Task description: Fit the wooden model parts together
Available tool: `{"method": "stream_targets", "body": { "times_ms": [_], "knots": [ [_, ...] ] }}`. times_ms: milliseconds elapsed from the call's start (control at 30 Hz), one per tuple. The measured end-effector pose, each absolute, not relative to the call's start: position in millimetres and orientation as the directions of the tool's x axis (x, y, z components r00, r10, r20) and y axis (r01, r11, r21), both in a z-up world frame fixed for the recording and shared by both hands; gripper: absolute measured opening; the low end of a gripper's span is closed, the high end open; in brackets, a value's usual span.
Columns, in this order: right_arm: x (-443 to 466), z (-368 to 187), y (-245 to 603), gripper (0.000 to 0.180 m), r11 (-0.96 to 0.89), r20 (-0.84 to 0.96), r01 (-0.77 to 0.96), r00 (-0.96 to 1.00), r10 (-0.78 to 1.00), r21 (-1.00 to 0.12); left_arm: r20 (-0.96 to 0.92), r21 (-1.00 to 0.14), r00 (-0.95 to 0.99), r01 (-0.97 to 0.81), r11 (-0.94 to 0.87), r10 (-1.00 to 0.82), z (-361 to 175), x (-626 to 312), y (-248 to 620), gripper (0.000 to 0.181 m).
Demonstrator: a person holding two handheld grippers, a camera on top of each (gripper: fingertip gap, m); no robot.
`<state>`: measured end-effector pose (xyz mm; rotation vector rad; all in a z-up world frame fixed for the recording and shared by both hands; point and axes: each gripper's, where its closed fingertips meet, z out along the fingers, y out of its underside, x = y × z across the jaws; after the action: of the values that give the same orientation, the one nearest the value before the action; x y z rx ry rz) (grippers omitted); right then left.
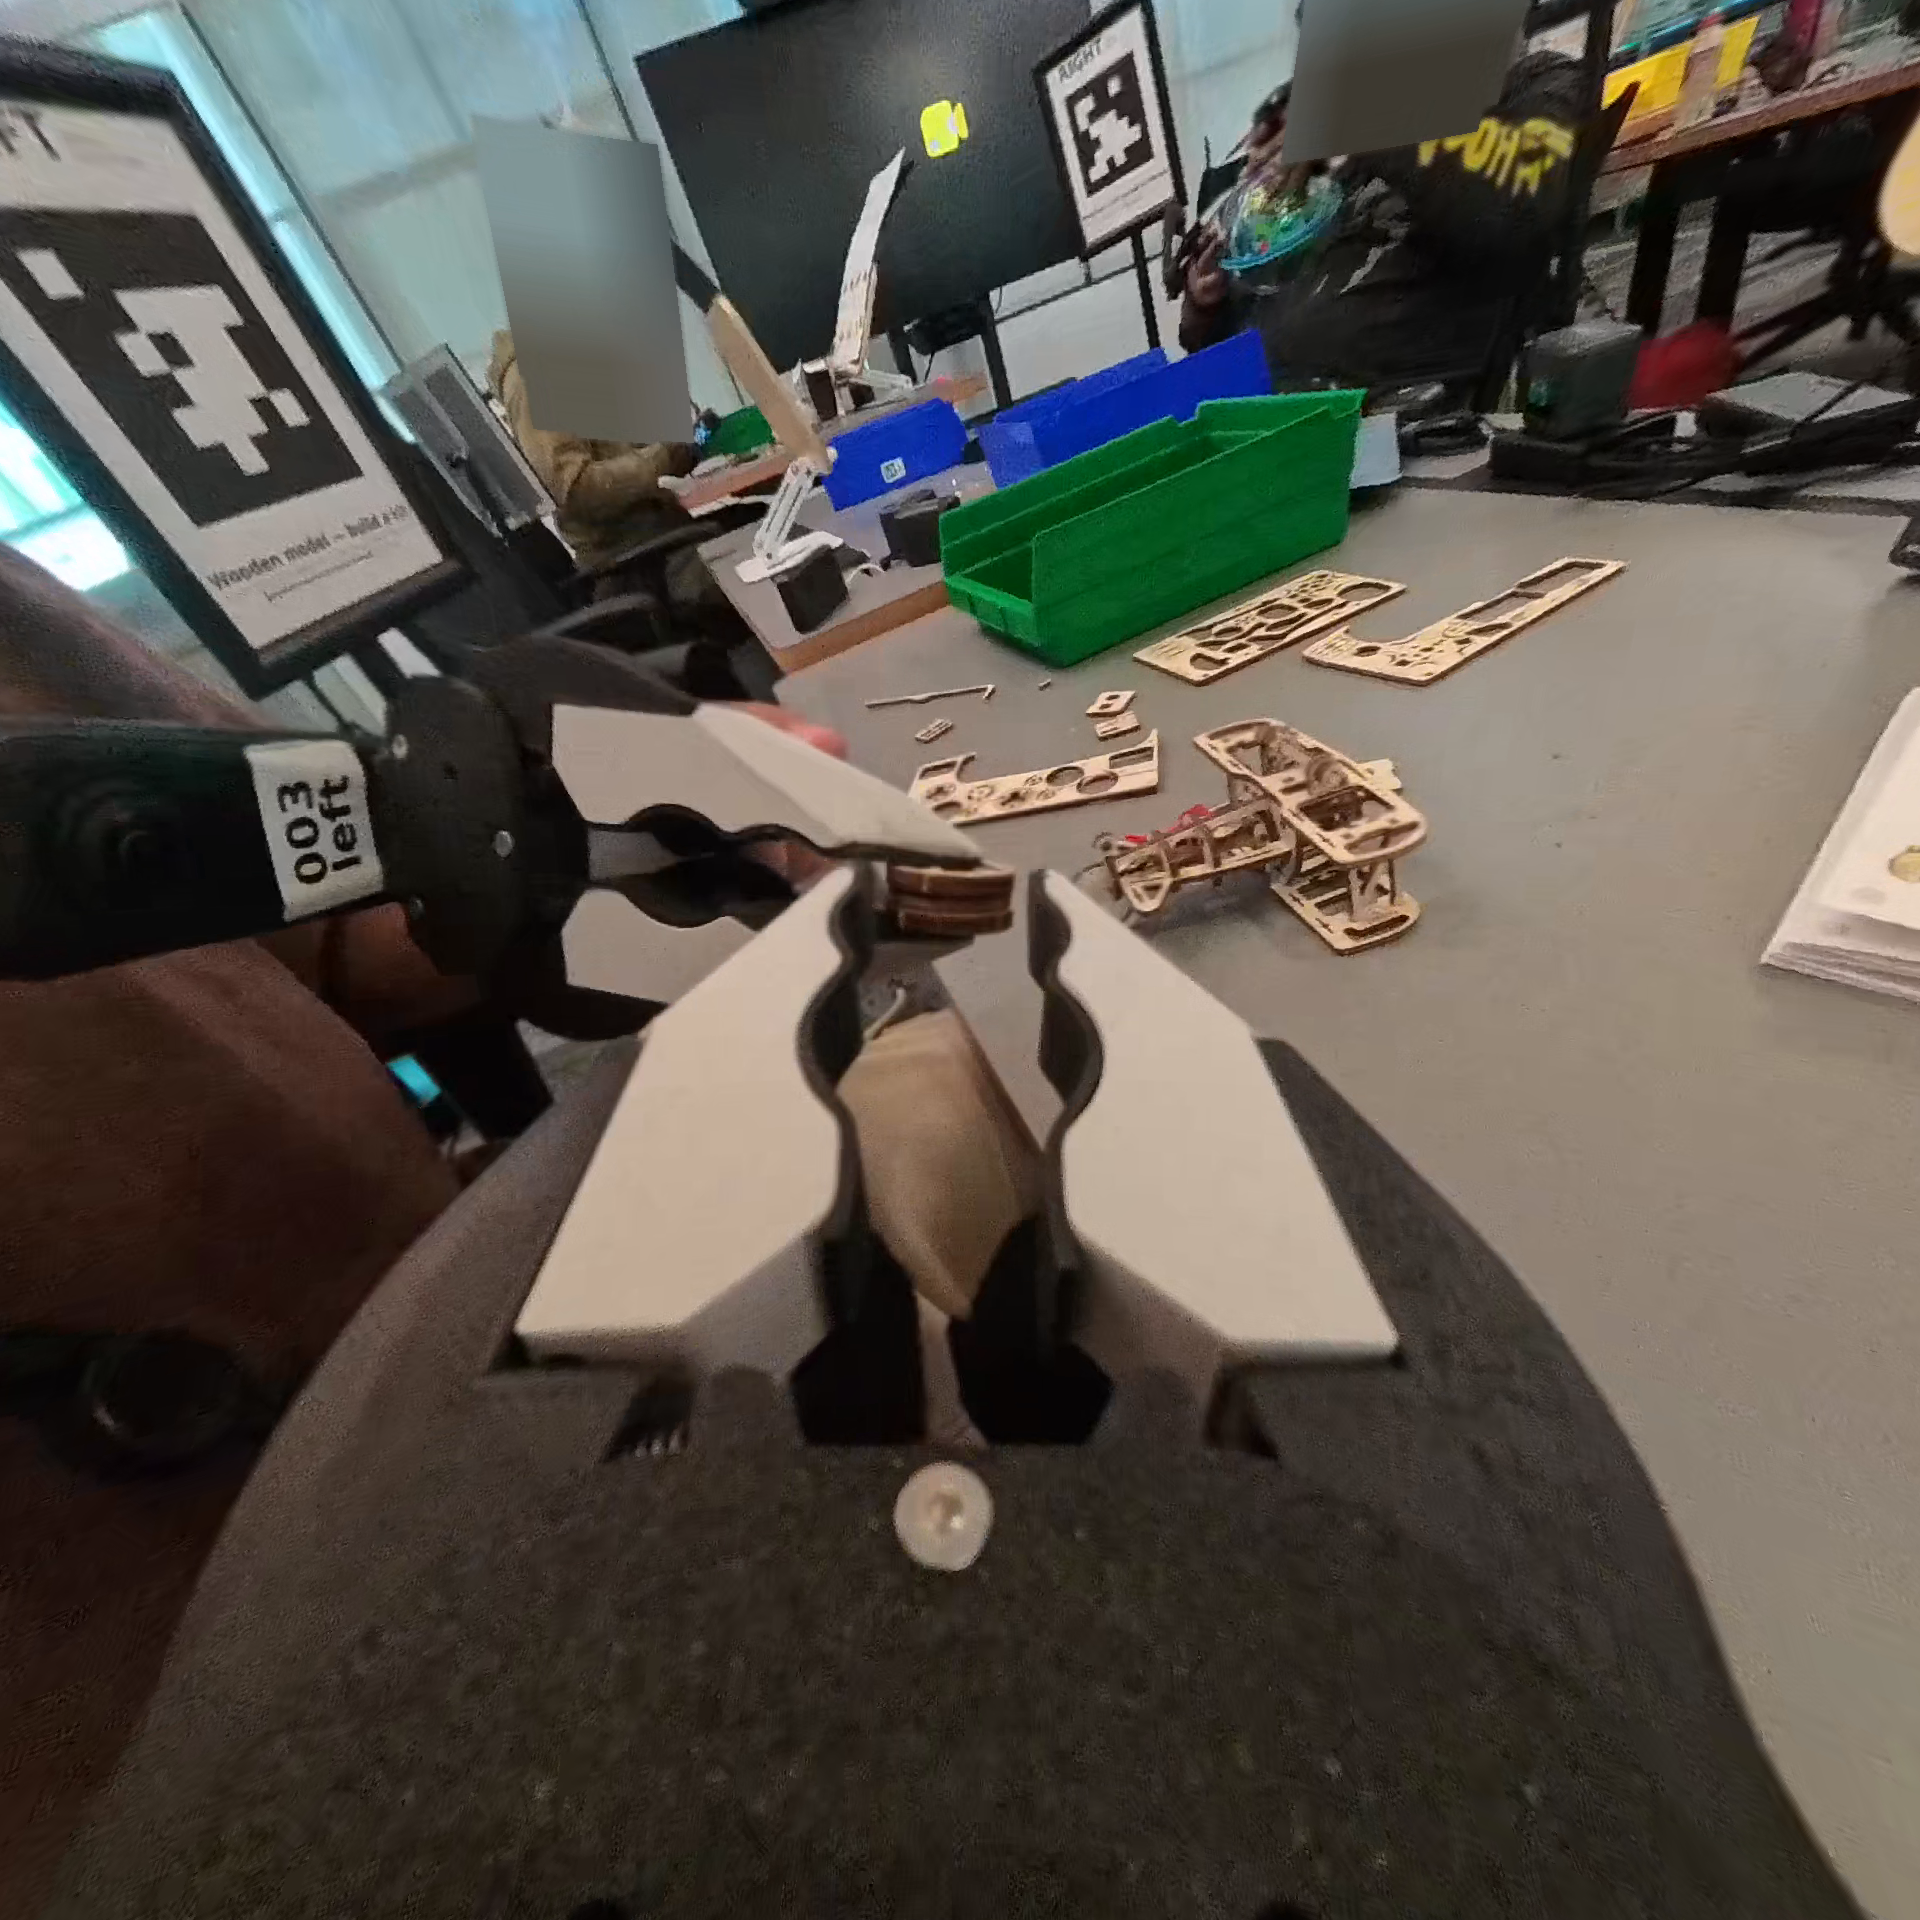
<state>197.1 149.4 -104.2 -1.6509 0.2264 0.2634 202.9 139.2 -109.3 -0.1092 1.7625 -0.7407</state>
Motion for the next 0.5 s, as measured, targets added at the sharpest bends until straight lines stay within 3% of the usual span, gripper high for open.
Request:
{"method": "stream_targets", "body": {
  "times_ms": [100, 267, 400, 500],
  "knots": [
    [193, -110, 151, 0.024, -0.143, -0.302, -0.297, 0.953, 0.016, -0.944, -0.861, -0.489, -0.314, 0.294, 0.821, -0.400, -110, 201, 134, 0.009],
    [198, -114, 147, 0.024, -0.182, -0.286, -0.280, 0.958, 0.005, -0.943, -0.842, -0.519, -0.330, 0.281, 0.807, -0.426, -114, 200, 130, 0.009],
    [251, -119, 130, 0.024, -0.180, -0.007, -0.037, 0.986, -0.167, -0.983, -0.700, -0.676, -0.439, 0.154, 0.721, -0.563, -121, 208, 153, 0.012],
    [296, -163, 119, 0.024, -0.418, 0.260, 0.162, 0.947, -0.189, -0.894, -0.563, -0.772, -0.472, 0.009, 0.635, -0.678, -126, 222, 185, 0.015]
  ]
}}
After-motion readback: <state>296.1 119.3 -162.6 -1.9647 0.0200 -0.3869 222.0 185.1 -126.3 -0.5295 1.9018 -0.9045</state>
